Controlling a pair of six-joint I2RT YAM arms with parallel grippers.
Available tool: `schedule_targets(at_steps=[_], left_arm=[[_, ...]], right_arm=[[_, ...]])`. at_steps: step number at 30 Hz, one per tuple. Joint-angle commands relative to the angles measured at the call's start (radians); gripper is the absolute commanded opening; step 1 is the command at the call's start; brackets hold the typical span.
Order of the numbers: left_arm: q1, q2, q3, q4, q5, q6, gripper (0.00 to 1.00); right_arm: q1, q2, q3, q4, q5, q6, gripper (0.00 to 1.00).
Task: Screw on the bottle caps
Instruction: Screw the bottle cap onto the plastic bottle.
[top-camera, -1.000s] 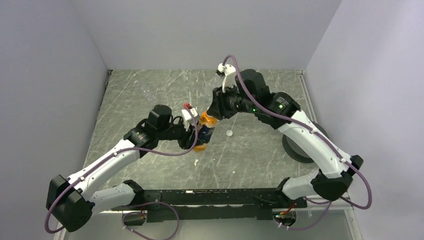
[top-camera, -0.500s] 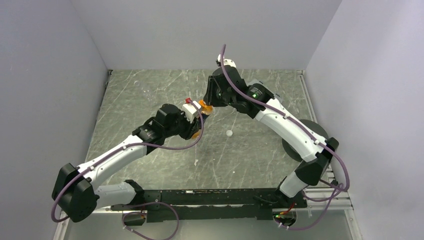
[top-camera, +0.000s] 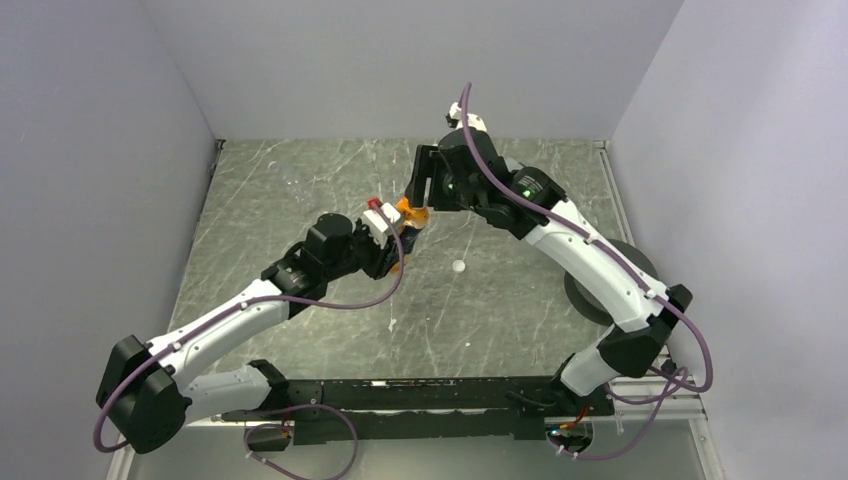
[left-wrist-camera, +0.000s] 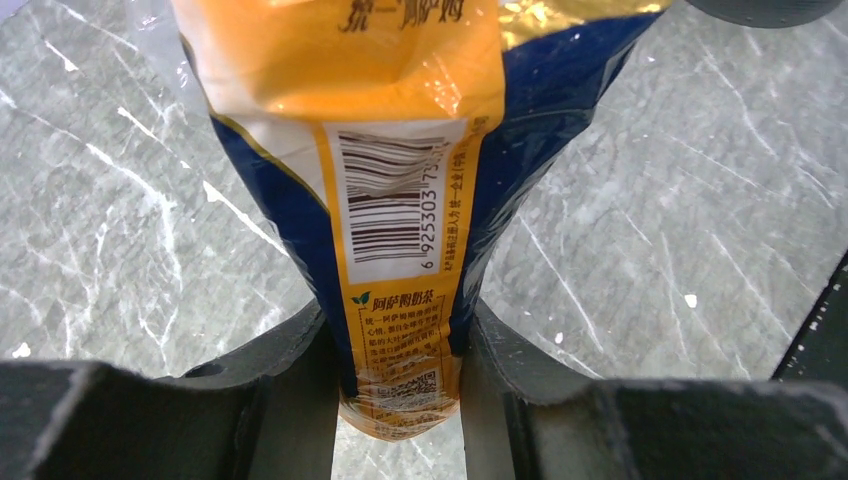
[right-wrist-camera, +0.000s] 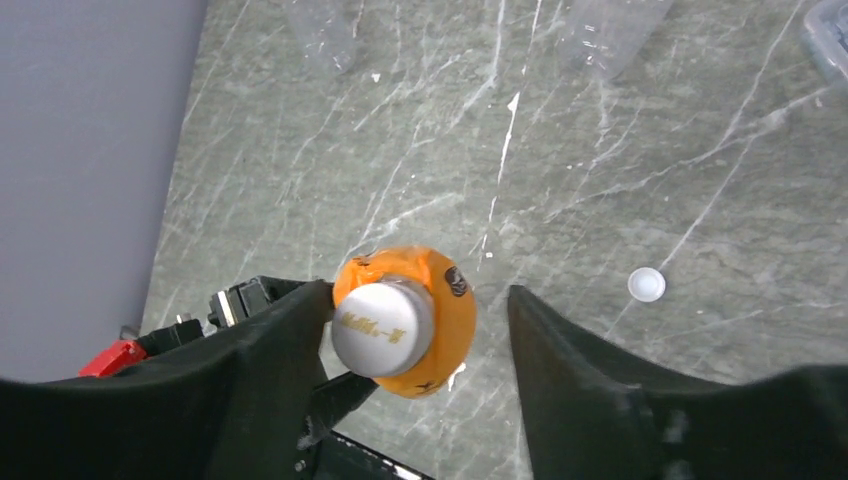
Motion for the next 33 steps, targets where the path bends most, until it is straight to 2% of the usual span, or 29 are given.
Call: schedule_targets(at_steps=[1, 4, 8, 12, 17, 23, 33], left_arm=[[-0.006, -0.055, -0.031, 0.045, 0.079, -0.018, 0.00], [-0.005, -0.075, -0.041, 0.021, 0.133, -0.011, 0.00], [0.005, -0.096, -0.033, -0.024, 0.286, 0.010, 0.00], [0.023, -0.119, -0.022, -0.068, 0.491, 0.041, 0.00], [0.037, -0.158, -0.013, -0.111, 0.689, 0.078, 0.00], [0.037, -0.177, -0.012, -0.122, 0.809, 0.077, 0.00], [0.037, -0.187, -0.013, -0.116, 0.828, 0.065, 0.00]], right_arm=[[-0.018, -0.092, 0.043, -0.016, -0.018, -0.034, 0.75], [-0.019, -0.140, 0.019, 0.003, -0.047, -0.079, 0.85], [-0.022, -0.226, -0.053, 0.068, -0.181, -0.214, 0.92], [-0.031, -0.272, -0.096, 0.063, -0.427, -0.374, 0.93], [-0.032, -0.333, -0.134, 0.031, -0.639, -0.486, 0.93], [-0.036, -0.370, -0.187, 0.084, -0.808, -0.490, 0.86], [-0.038, -0.373, -0.233, 0.171, -0.916, -0.460, 0.69]])
